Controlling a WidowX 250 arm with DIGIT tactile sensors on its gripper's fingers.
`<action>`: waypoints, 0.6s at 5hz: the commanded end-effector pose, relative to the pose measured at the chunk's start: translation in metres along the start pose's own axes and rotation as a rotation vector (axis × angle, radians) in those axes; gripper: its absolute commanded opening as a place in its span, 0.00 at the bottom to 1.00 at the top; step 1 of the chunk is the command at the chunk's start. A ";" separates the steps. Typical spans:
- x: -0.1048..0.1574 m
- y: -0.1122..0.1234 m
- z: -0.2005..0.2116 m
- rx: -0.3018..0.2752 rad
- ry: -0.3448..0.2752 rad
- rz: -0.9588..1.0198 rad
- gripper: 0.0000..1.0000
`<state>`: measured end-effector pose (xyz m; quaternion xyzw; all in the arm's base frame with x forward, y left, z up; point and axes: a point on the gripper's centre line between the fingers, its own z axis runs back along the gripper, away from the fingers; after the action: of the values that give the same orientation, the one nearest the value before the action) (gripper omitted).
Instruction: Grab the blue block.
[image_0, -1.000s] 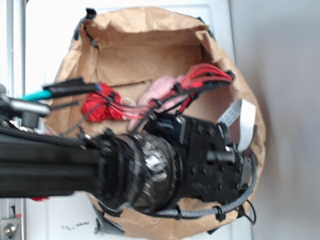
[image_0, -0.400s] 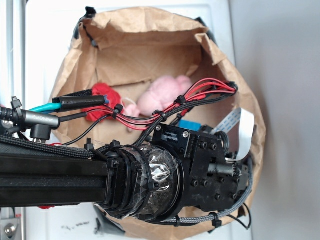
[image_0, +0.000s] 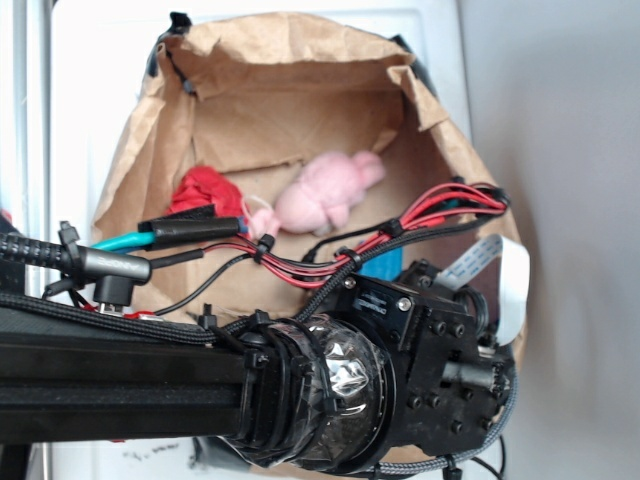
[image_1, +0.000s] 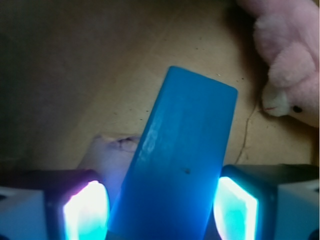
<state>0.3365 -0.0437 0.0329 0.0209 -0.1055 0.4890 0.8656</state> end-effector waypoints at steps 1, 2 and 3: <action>0.013 0.006 0.022 -0.084 -0.054 -0.039 0.00; 0.018 0.010 0.034 -0.109 -0.047 -0.084 0.00; 0.025 0.021 0.063 -0.181 -0.003 -0.184 0.00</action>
<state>0.3136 -0.0423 0.0717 -0.0289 -0.1090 0.3895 0.9141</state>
